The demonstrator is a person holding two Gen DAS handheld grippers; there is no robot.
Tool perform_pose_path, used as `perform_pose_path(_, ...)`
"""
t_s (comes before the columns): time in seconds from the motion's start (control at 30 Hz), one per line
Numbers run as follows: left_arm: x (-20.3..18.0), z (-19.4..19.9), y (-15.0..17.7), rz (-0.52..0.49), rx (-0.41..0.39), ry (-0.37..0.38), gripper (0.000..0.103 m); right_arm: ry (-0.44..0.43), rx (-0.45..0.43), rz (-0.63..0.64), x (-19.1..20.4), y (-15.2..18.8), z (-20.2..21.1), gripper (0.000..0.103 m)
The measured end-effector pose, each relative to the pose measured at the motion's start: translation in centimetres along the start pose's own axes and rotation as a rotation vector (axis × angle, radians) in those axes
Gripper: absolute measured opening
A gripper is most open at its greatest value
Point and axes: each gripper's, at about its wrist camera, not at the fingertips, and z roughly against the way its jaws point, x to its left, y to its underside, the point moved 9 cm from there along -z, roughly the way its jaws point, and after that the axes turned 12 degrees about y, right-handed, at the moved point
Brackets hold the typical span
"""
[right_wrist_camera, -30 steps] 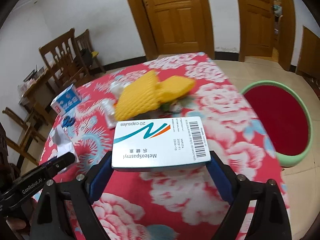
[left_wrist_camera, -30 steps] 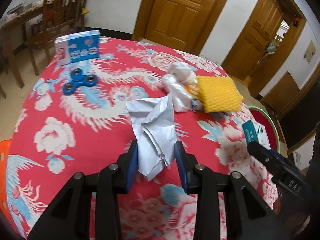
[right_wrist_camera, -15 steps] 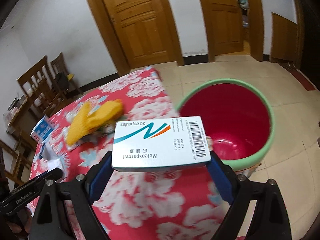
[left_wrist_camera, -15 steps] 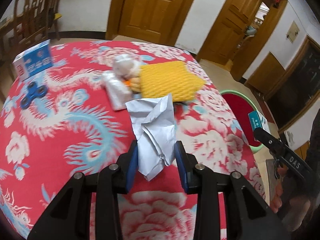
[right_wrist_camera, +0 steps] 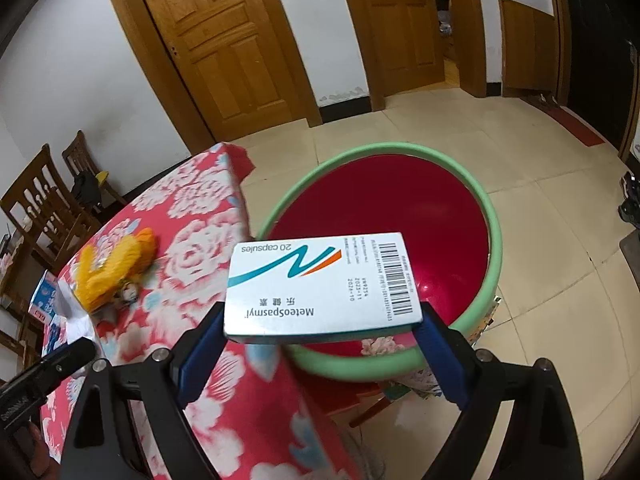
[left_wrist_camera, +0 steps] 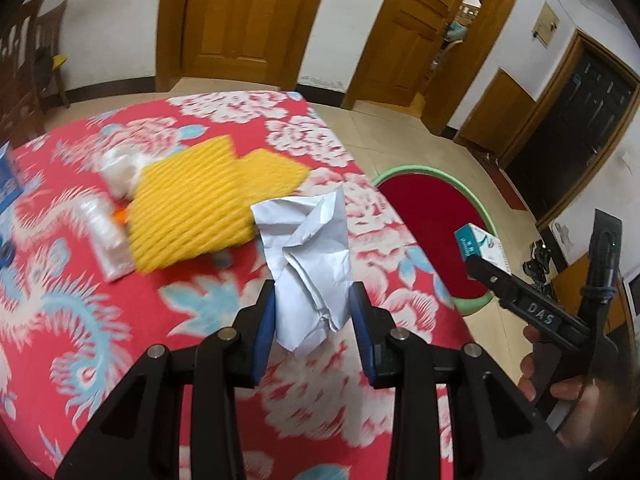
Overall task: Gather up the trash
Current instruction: 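Carry tissue and medicine box over the red bucket and release both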
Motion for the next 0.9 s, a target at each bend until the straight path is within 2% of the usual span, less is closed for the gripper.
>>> perform_pose_path(0.1,-1.0,-1.4,-0.6,-0.021,0.018,0.01,0.036,0.009,0.01,-0.012,-0.9,-0.4,-1.1,0.094)
perform_pose_path(0.23,-2.2,-3.3,-1.2,-0.038,0.047,0.034,0.036,0.009,-0.004,-0.027,-1.7,-0.9,-1.6,0.103)
perform_pose_path(0.37,-3.4,-5.5,-1.6,-0.021,0.086,0.088,0.036,-0.001,-0.007,-0.061,-2.7,-1.4,-2.0,0.103)
perform_pose_path(0.7,-7.1,-9.9,-3.1,-0.099,0.122,0.098,0.037,0.008,-0.037,-0.135,-6.1,-1.6,-1.2,0.103)
perform_pose_path(0.8,-7.5,-11.3,-3.5,-0.106,0.129,0.066,0.037,0.007,-0.047,-0.156,-7.0,-1.6,-0.7,0.103)
perform_pose_path(0.9,-7.8,-12.6,-3.8,-0.111,0.137,0.043,0.042,0.012,-0.05,-0.168,-7.5,-1.7,-0.6,0.103)
